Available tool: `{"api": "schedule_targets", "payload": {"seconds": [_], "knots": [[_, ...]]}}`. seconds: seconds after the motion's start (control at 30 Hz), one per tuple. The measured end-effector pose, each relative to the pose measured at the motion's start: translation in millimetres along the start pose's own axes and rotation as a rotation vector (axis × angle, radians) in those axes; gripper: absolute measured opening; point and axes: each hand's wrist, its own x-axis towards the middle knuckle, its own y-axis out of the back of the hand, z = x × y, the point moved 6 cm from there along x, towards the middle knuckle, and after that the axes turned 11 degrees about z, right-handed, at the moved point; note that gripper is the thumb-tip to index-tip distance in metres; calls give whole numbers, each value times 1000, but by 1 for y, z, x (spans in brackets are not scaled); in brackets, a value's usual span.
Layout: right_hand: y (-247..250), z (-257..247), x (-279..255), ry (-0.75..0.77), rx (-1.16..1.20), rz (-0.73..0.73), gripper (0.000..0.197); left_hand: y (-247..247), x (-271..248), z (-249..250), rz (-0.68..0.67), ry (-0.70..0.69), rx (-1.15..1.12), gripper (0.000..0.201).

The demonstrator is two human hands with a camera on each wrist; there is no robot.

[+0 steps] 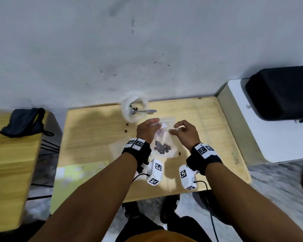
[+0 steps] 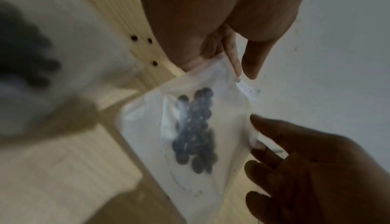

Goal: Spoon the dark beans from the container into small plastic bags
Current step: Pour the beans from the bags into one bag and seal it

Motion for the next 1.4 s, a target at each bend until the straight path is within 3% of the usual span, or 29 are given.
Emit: {"api": "schedule_targets", "payload": {"seconds": [0.07,0.3,0.47,0.67,0.8,0.9,1.0,1.17,1.37,1.4], "knots": [[27,21,6,-65,-18,-35,18,-30,-7,-14,-62,59,6,22],[112,89,26,-157,-118,78,25,-114,-41,-77,-222,254,144,33],[135,123,34,-149,-286,85,30,-148,-58,-98,-251,247,306,42],[134,138,44,-123,-433,98,32,-158,-54,-107,-194,228,385,43],[133,134,43,-54,-591,73,49,-151,-50,-97,-182,178,374,37],[126,119,38,34,-499,158,41,-136,-51,-82,-189,156,289,26],[96,99,30,108,-357,114,25,-105,-49,-67,-154,108,239,19],[8,62,-1,227,-277,-148,29,-16,-35,-54,43,40,203,17],[-99,38,-43,269,-429,-500,16,120,-27,-52,438,-5,237,12],[-110,35,-47,271,-468,-510,25,139,-27,-54,497,-17,286,10]]}}
